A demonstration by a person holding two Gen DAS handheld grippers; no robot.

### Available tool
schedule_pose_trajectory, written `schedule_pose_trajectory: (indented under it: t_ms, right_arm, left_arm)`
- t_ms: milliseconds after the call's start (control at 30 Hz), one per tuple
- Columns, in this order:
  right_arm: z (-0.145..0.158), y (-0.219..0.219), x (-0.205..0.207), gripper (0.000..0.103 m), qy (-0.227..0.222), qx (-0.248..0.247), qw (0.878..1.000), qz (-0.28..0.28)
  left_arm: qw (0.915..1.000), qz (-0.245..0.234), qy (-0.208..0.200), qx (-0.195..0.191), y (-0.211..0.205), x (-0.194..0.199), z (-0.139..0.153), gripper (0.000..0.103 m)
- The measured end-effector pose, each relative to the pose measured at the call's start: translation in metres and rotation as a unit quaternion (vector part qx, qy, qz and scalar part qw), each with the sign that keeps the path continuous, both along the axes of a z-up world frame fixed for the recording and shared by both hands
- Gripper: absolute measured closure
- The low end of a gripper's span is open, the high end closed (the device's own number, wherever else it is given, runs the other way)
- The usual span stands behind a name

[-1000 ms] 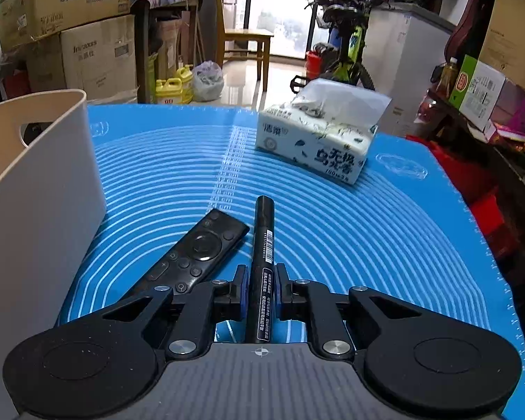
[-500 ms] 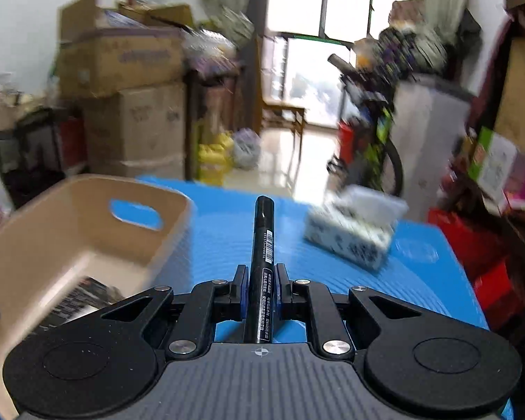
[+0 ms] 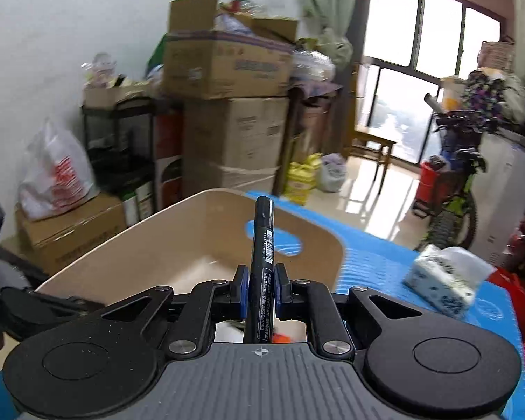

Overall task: Organize rigid objects
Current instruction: 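Carry the black marker into the bin and open the right gripper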

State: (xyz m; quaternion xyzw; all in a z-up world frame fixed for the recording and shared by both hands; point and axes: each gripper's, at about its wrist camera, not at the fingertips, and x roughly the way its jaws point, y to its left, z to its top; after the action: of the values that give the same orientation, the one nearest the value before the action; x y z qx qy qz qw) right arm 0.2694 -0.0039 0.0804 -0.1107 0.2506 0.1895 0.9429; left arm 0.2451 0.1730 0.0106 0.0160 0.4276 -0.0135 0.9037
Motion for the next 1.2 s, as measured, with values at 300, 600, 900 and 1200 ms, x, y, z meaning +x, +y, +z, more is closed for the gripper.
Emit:
schedule_pose_trajectory:
  t_ms: [300, 600, 900, 1200]
  right_arm:
    - [-0.027, 0.034, 0.003, 0.080, 0.061, -0.046, 0.996, 0.037]
    - [-0.052, 0.049, 0.007, 0.080, 0.117, -0.098, 0.987, 0.054]
    - [-0.055, 0.044, 0.008, 0.075, 0.132, -0.102, 0.984, 0.058]
    - [-0.032, 0.026, 0.000, 0.048, 0.095, -0.059, 0.993, 0.046]
  left_arm:
    - [1.0000, 0.000, 0.000, 0.000, 0.000, 0.000, 0.000, 0.097]
    - [1.0000, 0.000, 0.000, 0.000, 0.000, 0.000, 0.000, 0.098]
    - [1.0000, 0.001, 0.000, 0.000, 0.000, 0.000, 0.000, 0.098]
    - [1.0000, 0.001, 0.000, 0.000, 0.000, 0.000, 0.000, 0.097]
